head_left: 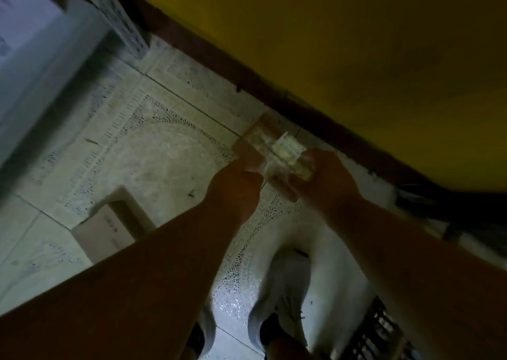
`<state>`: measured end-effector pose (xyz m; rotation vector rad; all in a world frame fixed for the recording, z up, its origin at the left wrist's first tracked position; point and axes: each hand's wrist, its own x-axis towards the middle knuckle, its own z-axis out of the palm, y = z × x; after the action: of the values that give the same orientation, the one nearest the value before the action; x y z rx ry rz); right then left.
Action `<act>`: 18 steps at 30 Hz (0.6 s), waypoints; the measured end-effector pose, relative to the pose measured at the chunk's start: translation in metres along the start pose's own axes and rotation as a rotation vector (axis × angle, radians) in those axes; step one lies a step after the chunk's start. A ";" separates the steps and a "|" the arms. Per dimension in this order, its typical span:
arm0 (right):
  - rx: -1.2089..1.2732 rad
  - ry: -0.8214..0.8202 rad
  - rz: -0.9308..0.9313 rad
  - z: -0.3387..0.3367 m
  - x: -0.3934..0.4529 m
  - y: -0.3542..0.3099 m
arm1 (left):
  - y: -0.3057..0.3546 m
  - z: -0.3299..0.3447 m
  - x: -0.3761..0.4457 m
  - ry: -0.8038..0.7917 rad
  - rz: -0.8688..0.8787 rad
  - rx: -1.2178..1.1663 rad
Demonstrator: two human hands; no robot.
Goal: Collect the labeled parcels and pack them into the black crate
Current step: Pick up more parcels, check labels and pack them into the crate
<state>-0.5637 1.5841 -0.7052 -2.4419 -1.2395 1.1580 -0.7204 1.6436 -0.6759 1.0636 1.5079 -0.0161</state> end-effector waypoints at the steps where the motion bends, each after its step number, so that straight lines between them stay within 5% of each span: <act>1: -0.009 0.002 0.017 0.008 0.010 0.006 | -0.015 0.010 0.015 -0.036 -0.049 -0.040; 13: -0.160 -0.039 0.130 0.071 0.139 0.063 | -0.063 0.050 0.128 -0.221 -0.300 -0.179; 16: -0.033 -0.076 0.228 0.072 0.119 0.060 | -0.045 0.033 0.112 -0.145 -0.278 -0.199; 18: 0.116 0.056 0.215 0.061 0.096 0.045 | -0.031 0.019 0.089 -0.052 -0.204 -0.209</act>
<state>-0.5451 1.6153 -0.8220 -2.5489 -0.8853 1.1676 -0.7109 1.6671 -0.7683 0.7356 1.5296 -0.0283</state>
